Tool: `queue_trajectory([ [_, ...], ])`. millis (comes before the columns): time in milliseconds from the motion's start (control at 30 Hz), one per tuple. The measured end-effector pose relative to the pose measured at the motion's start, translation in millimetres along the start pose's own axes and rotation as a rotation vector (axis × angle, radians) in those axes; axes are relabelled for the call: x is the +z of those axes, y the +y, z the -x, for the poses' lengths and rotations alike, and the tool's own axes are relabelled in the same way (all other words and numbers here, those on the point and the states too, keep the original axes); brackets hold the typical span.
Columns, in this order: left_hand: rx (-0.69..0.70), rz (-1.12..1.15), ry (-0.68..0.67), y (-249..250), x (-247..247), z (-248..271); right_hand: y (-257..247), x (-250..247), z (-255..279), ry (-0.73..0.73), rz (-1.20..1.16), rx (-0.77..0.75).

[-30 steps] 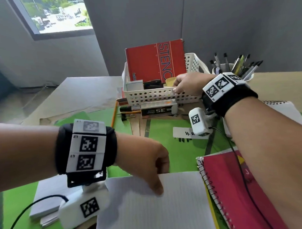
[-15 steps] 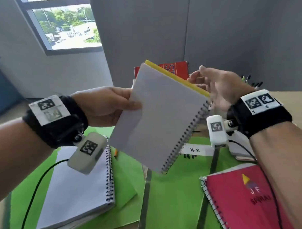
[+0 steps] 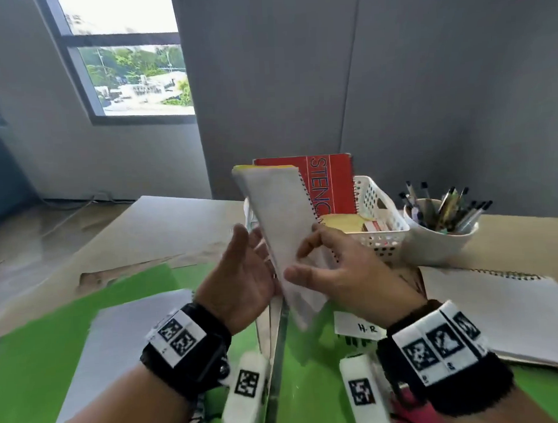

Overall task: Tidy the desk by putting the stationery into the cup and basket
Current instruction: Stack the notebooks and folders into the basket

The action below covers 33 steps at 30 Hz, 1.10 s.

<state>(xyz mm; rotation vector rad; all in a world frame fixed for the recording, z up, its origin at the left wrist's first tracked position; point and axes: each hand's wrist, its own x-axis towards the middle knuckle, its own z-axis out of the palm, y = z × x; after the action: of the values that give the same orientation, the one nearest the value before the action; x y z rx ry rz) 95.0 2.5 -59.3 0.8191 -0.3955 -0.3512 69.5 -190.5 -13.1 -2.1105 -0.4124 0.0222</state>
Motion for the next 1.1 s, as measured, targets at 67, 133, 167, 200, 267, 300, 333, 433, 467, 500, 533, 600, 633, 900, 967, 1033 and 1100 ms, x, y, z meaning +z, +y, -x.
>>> queue_trajectory([
  [67,0.017,-0.048,-0.028,-4.5,1.7,-1.0,-3.4,6.6,-0.4,0.055,0.087,-0.038],
  [133,0.017,-0.045,0.01,-6.9,3.4,-0.7,-6.5,9.2,2.1,0.076,0.097,-0.045],
  [167,0.014,-0.046,0.032,-6.8,3.7,0.1,-7.6,10.0,3.1,0.075,0.08,-0.056],
  [200,0.015,-0.06,0.051,-6.5,4.3,0.3,-7.9,8.9,3.3,0.073,0.054,-0.07],
  [267,0.025,-0.107,0.065,-6.1,2.4,0.5,-5.1,5.4,0.9,0.045,-0.038,-0.095],
  [300,0.028,-0.118,0.064,-6.5,0.5,-0.1,-3.9,3.2,0.1,0.027,-0.112,-0.107],
  [333,0.034,-0.118,0.06,-6.9,-1.0,-0.3,-2.4,1.0,-0.8,0.014,-0.201,-0.112],
  [433,0.039,-0.126,0.073,-6.3,-0.8,-0.9,1.6,-4.9,-3.4,-0.027,-0.432,-0.099],
  [467,0.043,-0.13,0.077,-5.9,-0.3,-1.0,1.3,-5.3,-3.7,-0.041,-0.487,-0.085],
  [500,0.046,-0.134,0.077,-5.7,0.4,-0.9,1.2,-5.6,-3.5,-0.057,-0.527,-0.066],
  [533,0.048,-0.136,0.078,-5.6,0.8,-0.6,0.9,-5.7,-3.0,-0.068,-0.554,-0.05],
  [600,0.045,-0.138,0.083,-5.0,0.5,0.1,0.9,-5.7,-2.4,-0.079,-0.581,-0.029],
  [633,0.043,-0.141,0.089,-4.2,0.5,0.4,1.6,-5.7,-2.5,-0.08,-0.59,-0.022],
  [900,0.066,-0.13,0.051,-1.3,3.8,3.6,1.7,-9.1,-2.6,-0.008,-0.515,-0.011],
  [967,0.069,-0.102,0.041,-3.6,0.4,2.9,-0.7,-13.3,-2.7,0.049,-0.514,-0.026],
  [1033,0.055,-0.06,0.096,-3.7,-2.7,2.0,-4.6,-23.0,-1.0,0.113,-0.437,-0.072],
  [1100,0.053,0.004,0.217,2.7,-3.9,3.0,-8.5,-40.7,3.5,0.183,-0.283,-0.119],
])
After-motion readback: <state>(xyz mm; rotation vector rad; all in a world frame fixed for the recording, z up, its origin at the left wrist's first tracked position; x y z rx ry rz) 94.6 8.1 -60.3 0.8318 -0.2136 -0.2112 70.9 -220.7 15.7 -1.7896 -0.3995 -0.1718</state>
